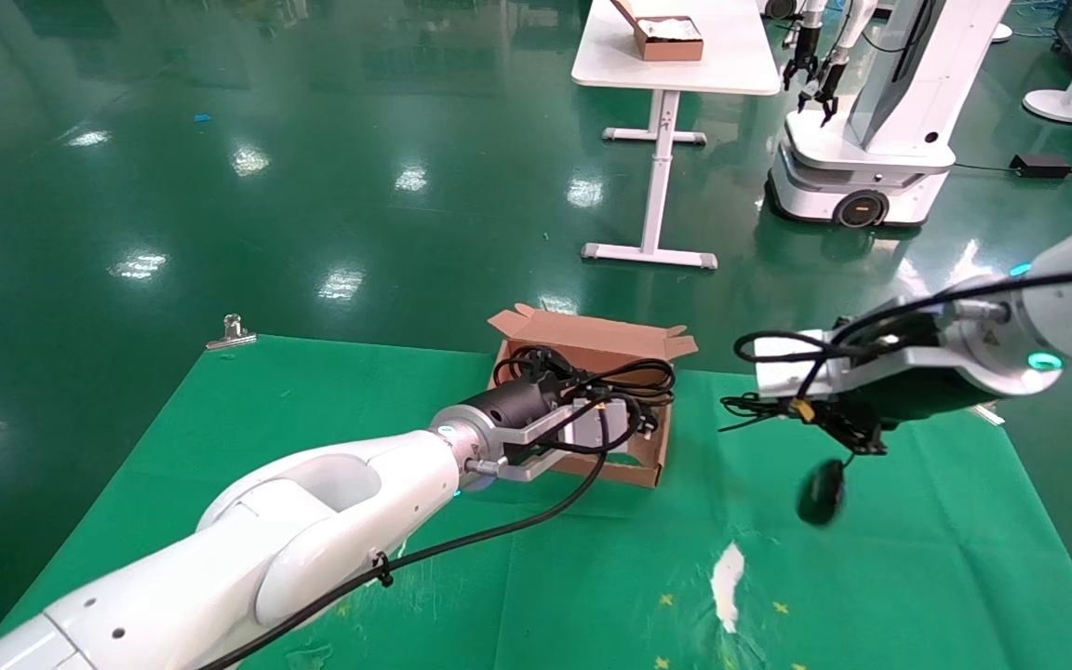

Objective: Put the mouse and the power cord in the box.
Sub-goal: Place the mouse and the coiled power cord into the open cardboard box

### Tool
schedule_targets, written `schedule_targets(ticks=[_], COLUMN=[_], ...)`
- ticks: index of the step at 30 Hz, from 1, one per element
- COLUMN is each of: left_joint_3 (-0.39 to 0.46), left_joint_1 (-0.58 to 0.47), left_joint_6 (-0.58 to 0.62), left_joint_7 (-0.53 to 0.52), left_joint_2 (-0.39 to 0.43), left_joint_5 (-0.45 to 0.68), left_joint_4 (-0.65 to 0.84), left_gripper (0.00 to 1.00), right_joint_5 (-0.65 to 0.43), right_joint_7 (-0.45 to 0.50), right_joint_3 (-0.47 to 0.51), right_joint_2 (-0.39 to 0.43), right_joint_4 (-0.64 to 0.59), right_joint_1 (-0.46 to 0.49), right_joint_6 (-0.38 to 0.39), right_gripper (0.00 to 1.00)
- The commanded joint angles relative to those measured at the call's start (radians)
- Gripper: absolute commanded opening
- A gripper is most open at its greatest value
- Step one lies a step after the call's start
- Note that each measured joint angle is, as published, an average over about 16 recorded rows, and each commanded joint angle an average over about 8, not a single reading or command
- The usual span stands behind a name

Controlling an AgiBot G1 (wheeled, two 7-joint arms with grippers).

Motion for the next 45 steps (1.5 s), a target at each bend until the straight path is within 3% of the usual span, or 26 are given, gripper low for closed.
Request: schedule_targets(ticks=[1,13,22,29,36,40,45], left_joint_3=[0.048,0.187,0.157,0.127,0.116,0.116,0.116], left_joint_1=[-0.016,-0.069,-0.174,-0.237,-0.251,-0.252,-0.252], left_joint_6=[-0.022,-0.072,-0.056,-0.075,-0.105,-0.112,-0.116], left_joint_7=[-0.029,-0.164,-0.323,-0.389,-0.407,-0.405,-0.399], left_joint_2=[0.0,-0.004,-0.024,-0.09,-0.117,-0.106,-0.101], left_joint_5=[-0.01,-0.053,-0.093,-0.08,-0.077,-0.077,-0.081], left_joint_4=[0.017,0.05,0.238,0.437,0.552,0.571,0.581], left_gripper=[1.0,1.0,1.0,1.0,1.0,1.0,1.0], right_joint_5=[-0.005,-0.02,-0.032,-0.005,0.033,0.091,0.209], right_joint_7=[0.043,0.039,-0.03,-0.126,-0.302,-0.435,-0.57], right_joint_3=[0.004,0.008,-0.003,-0.003,-0.006,-0.006,-0.046], right_joint_2=[0.022,0.001,-0.061,-0.144,-0.291,-0.363,-0.391], right_joint_4=[0.069,0.103,0.019,-0.097,-0.308,-0.441,-0.516], right_joint_1=[-0.017,0.001,0.04,0.053,0.067,0.052,-0.006], right_joint_6=[-0.007,0.021,0.057,0.126,0.257,0.383,0.542], right_gripper=[0.0,0.0,0.0,0.0,0.0,0.0,0.0])
